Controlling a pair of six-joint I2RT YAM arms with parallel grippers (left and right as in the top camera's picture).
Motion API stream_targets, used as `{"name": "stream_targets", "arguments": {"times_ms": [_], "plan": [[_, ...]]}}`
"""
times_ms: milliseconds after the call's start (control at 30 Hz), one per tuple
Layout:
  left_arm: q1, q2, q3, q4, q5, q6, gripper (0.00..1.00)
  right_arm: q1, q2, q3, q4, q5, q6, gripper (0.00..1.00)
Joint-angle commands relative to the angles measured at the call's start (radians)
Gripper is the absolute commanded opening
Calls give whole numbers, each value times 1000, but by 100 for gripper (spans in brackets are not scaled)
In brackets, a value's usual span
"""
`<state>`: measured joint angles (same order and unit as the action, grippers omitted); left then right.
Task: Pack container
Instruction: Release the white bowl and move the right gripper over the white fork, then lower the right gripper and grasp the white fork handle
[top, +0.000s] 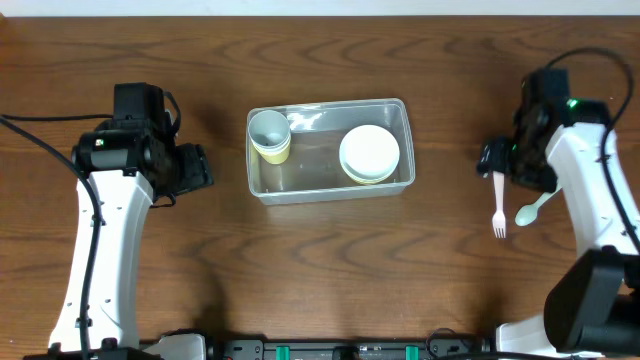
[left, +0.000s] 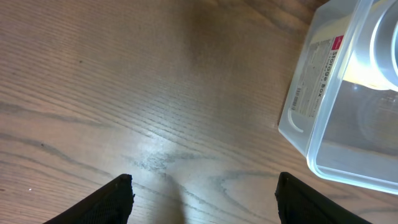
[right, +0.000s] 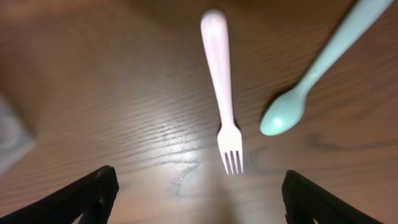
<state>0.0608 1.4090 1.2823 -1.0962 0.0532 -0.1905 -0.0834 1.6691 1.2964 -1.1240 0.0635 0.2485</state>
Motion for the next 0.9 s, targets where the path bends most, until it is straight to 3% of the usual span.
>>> {"name": "stream_targets", "arguments": {"times_ms": [0,467,867], "plan": [[0,-14,-2,-9,0,-10,74,-15,6,-107,76,-13,-87,90],[0,-14,-2,-14,0,-10,74,-54,11,-285,323,-33,-129,93],[0,-14,-2,-15,0,-9,74,-54,109,-296,380,-50,-161,93]]}}
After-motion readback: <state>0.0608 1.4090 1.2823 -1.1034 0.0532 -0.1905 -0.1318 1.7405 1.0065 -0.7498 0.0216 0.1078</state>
